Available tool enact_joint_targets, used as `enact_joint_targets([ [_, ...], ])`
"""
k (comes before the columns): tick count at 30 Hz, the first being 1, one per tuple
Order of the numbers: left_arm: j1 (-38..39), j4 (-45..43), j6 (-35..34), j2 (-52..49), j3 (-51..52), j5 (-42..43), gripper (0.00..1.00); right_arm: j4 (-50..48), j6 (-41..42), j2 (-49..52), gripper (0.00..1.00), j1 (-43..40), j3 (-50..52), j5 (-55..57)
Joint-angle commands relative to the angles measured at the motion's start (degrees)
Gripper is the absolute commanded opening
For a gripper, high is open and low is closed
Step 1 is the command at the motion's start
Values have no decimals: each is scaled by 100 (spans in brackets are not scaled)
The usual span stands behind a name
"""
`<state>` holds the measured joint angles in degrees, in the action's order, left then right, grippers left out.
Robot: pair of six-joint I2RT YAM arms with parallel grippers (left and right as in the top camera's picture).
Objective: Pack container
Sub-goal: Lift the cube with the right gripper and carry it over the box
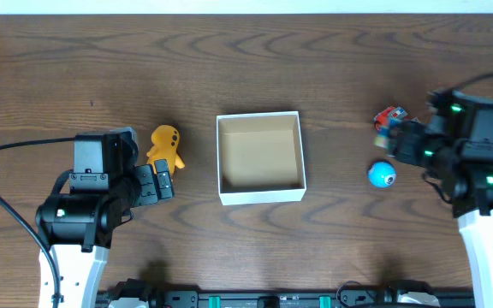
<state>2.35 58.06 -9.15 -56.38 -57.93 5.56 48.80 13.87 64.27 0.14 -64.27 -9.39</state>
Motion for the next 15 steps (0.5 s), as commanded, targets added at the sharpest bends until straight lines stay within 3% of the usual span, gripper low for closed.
enact_joint_targets([
  [1, -20, 0, 48, -11, -118, -107, 98, -28, -195, 70, 1, 994, -490, -153],
  [9, -20, 0, 48, -11, -118, -107, 98, -293, -177, 1259, 1, 3171, -1602, 962],
  [15, -20, 0, 48, -11, -118, -107, 98, -581, 417, 2422, 1, 3440, -1864, 1228],
])
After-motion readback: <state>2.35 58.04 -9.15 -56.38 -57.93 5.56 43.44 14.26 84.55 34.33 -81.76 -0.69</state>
